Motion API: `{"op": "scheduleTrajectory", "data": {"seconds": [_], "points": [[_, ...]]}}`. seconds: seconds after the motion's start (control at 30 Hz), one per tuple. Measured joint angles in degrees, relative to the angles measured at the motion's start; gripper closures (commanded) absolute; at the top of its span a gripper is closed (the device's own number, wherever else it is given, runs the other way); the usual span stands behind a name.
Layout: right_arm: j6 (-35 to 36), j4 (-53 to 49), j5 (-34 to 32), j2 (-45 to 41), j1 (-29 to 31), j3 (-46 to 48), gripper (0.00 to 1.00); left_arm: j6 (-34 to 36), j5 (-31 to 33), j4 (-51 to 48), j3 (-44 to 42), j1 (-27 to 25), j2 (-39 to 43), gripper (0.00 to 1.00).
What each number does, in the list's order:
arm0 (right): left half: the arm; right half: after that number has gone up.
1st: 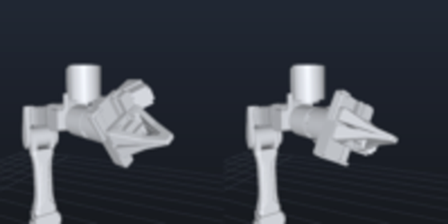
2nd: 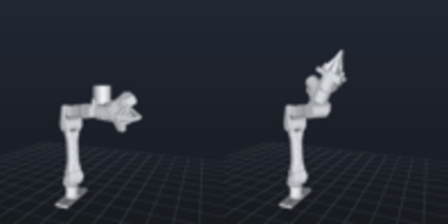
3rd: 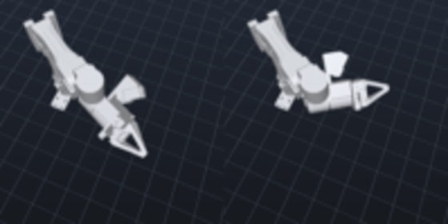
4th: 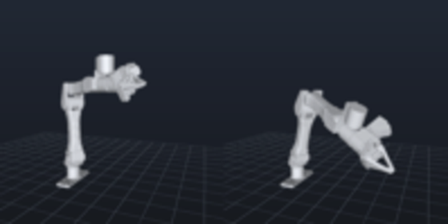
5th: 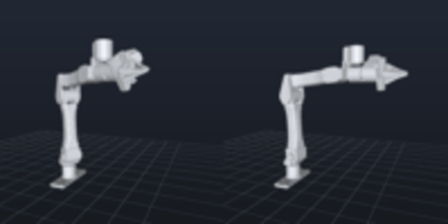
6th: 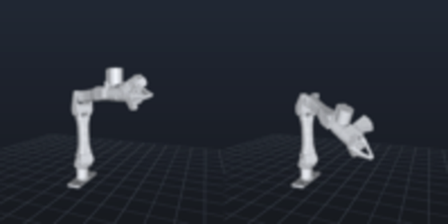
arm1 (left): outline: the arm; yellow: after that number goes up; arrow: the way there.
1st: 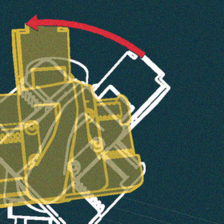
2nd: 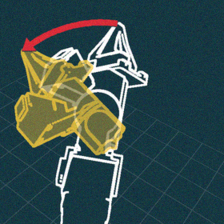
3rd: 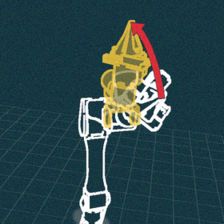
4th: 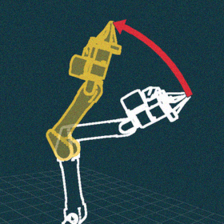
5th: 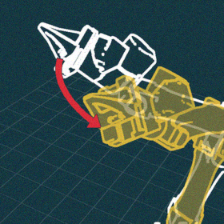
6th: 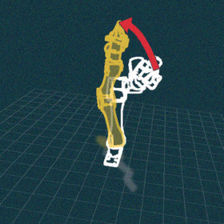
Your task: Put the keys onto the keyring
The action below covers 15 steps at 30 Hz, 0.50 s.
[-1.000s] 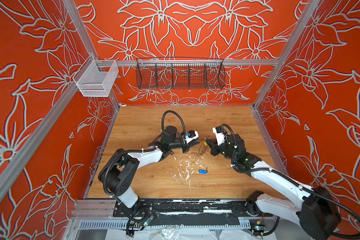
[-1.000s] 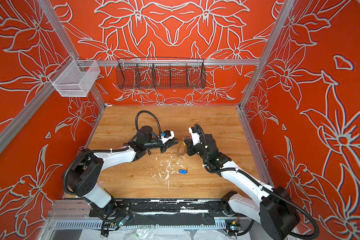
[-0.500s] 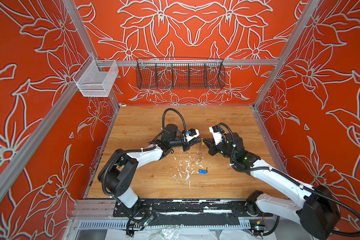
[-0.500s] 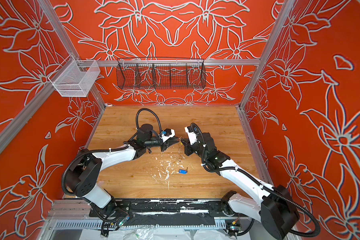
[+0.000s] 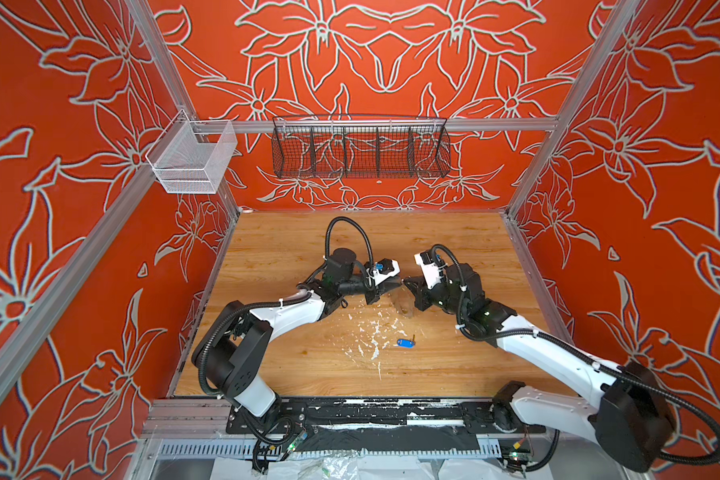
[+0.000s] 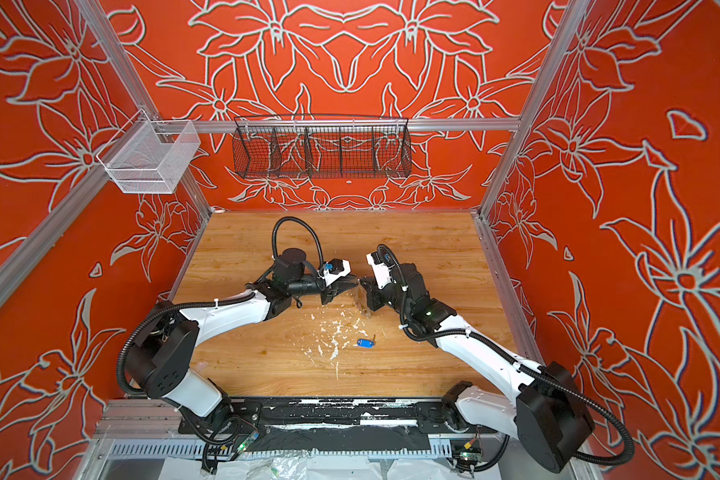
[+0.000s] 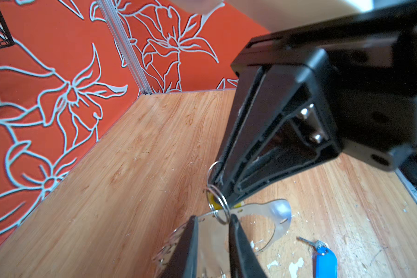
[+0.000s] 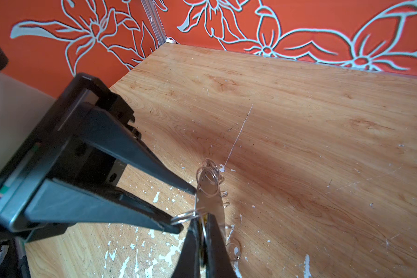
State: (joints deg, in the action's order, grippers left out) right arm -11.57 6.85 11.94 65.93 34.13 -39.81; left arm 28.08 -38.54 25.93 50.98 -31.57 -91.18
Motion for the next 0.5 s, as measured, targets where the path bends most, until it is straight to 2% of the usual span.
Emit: {"op": "scheduleTrajectory", "data": {"seconds": [0.5], "points": [[0.4,0.3,-0.1,1.0,1.0,0.0,1.00,-0.1,0.8,-2.1,0.8,0.0,0.1,0.76]]}}
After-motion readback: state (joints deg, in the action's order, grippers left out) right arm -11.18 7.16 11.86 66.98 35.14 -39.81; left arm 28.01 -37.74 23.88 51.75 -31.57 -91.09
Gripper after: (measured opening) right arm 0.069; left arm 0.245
